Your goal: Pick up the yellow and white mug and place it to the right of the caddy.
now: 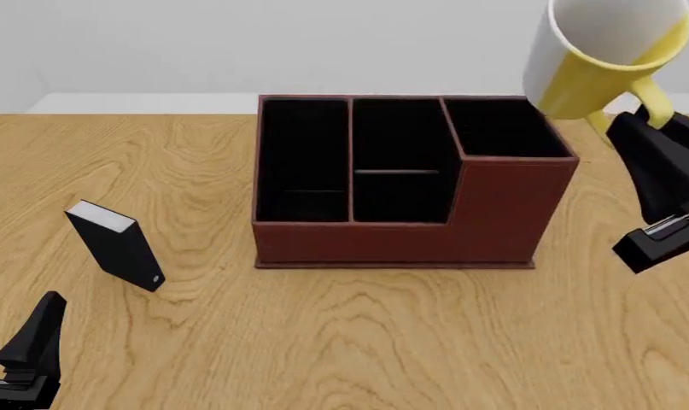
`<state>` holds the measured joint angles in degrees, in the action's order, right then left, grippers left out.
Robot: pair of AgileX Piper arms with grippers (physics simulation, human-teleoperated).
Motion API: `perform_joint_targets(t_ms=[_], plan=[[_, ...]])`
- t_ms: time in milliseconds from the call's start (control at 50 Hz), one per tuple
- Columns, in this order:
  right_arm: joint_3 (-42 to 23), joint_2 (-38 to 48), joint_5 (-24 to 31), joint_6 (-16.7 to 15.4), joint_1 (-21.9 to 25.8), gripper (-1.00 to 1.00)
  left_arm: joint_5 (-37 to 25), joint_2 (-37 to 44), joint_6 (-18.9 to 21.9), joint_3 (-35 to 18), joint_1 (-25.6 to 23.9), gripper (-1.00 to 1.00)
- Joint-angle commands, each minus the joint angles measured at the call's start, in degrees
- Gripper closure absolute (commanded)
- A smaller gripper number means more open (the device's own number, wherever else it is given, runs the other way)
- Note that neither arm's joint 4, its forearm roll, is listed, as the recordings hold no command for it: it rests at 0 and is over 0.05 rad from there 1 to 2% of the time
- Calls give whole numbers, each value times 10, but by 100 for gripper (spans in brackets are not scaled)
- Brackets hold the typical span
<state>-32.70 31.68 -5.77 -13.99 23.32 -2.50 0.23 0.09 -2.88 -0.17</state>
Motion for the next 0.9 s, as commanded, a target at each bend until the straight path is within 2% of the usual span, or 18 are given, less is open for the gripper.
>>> perform_joint_targets(t_ms=[20,300,560,900], plan=[[-15,-1,4,7,-37,100,0,0,0,0,0,-100],[-11,-4,1,6,-85,100,0,0,0,0,0,-100],[12,-10,-6,-5,-101,100,0,0,0,0,0,-100],[13,-17,-4,9,-166,100,0,0,0,0,0,-100]])
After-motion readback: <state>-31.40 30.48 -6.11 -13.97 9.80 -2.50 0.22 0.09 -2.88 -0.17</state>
